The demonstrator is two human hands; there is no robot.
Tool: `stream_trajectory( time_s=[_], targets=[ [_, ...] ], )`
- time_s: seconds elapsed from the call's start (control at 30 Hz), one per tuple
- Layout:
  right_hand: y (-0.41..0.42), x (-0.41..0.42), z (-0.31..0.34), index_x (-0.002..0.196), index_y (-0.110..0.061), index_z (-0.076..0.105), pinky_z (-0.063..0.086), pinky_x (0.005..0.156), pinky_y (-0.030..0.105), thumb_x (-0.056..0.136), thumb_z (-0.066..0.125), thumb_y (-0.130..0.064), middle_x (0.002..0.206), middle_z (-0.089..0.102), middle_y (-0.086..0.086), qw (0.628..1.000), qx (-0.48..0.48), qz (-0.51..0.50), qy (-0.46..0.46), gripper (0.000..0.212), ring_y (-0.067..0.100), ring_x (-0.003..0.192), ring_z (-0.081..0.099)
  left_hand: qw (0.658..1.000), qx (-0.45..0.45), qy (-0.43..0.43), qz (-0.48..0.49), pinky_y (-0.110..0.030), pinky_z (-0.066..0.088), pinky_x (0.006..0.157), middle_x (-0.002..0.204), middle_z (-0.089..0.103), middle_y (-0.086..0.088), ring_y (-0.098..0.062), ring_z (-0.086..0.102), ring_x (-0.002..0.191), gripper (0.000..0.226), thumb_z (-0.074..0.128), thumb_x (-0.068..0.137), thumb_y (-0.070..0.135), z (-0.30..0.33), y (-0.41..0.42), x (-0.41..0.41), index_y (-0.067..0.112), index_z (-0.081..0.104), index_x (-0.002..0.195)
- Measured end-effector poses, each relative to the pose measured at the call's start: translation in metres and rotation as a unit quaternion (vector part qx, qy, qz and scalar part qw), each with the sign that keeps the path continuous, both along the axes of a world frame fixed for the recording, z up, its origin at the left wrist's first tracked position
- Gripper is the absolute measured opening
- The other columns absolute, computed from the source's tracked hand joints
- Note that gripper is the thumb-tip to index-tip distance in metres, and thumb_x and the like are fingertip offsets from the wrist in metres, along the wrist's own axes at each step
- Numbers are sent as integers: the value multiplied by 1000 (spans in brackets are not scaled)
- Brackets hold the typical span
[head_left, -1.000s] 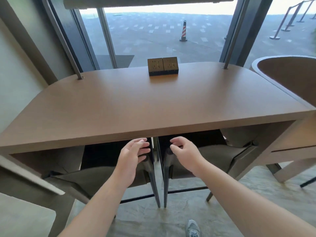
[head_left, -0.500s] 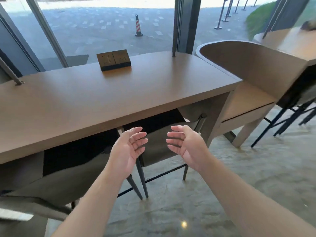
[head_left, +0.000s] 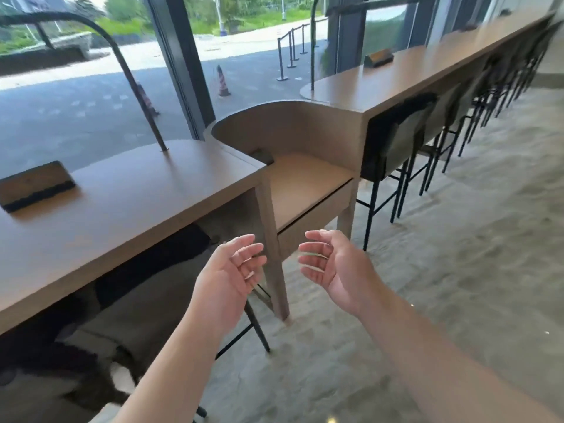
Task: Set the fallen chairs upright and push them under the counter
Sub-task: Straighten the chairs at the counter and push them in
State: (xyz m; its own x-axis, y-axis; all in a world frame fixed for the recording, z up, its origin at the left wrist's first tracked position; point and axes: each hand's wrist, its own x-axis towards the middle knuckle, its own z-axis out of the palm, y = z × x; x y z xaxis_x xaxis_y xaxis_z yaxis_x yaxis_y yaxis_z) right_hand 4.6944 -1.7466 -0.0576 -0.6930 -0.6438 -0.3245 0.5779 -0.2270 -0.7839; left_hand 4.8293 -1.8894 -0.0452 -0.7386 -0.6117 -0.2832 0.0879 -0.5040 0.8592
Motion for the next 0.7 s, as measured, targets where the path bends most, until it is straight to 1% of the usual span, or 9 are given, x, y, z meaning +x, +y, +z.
stream_trajectory(
  time_s=[0.1, 0.2, 0.37, 0.47, 0.5, 0.6, 0.63, 0.7],
  targets=[
    [55, -46, 2, 101, -9, 67, 54, 59, 31, 95, 51, -22, 84, 69, 9, 999, -7, -43, 2, 22, 21, 68, 67, 999, -6, 8, -37, -33, 49, 73, 97, 74, -7, -18, 69, 78, 32, 65, 76, 30, 8, 46, -61, 15, 72, 103],
    [105, -82, 8, 102, -9, 66, 54, 58, 31, 96, 50, -23, 82, 69, 8, 996, -19, -81, 7, 23, 20, 68, 67, 997, -12, 17, -78, -33, 47, 75, 94, 73, -4, -17, 68, 77, 23, 57, 88, 28, 17, 87, -113, 16, 70, 102],
    [172, -130, 26, 104, -7, 65, 55, 58, 31, 97, 48, -22, 81, 68, 8, 989, -33, -141, 21, 24, 19, 67, 66, 989, -20, 33, -140, -35, 44, 78, 95, 71, -5, -18, 66, 80, 26, 53, 88, 30, 31, 138, -178, 17, 70, 102],
    [204, -158, 36, 105, -8, 65, 54, 58, 31, 98, 47, -23, 84, 68, 8, 983, -44, -174, 31, 24, 19, 68, 66, 985, -19, 39, -165, -33, 45, 77, 92, 71, -5, -18, 66, 77, 24, 51, 91, 27, 38, 158, -218, 16, 70, 101],
    [212, -167, 37, 105, -8, 65, 54, 58, 30, 98, 47, -22, 84, 68, 8, 981, -47, -186, 35, 24, 19, 69, 66, 983, -22, 39, -176, -33, 45, 77, 92, 71, -5, -17, 66, 77, 24, 54, 90, 28, 40, 162, -231, 16, 69, 102],
    [231, -194, 38, 104, -8, 65, 55, 57, 30, 97, 48, -22, 82, 68, 7, 975, -47, -216, 37, 23, 18, 67, 67, 978, -22, 44, -203, -32, 47, 76, 92, 71, -4, -18, 67, 77, 32, 61, 76, 32, 44, 171, -272, 16, 69, 103],
    [235, -203, 37, 104, -8, 65, 55, 56, 30, 97, 48, -22, 81, 68, 7, 973, -44, -223, 36, 23, 18, 66, 67, 977, -20, 46, -209, -31, 47, 74, 92, 71, -4, -18, 67, 77, 32, 60, 76, 32, 43, 173, -287, 16, 69, 102],
    [241, -224, 32, 103, -8, 65, 54, 55, 29, 98, 47, -21, 80, 68, 7, 970, -34, -240, 32, 23, 17, 65, 66, 973, -12, 48, -225, -30, 48, 71, 91, 71, -3, -17, 68, 76, 25, 57, 83, 29, 37, 176, -319, 17, 70, 100]
  ],
)
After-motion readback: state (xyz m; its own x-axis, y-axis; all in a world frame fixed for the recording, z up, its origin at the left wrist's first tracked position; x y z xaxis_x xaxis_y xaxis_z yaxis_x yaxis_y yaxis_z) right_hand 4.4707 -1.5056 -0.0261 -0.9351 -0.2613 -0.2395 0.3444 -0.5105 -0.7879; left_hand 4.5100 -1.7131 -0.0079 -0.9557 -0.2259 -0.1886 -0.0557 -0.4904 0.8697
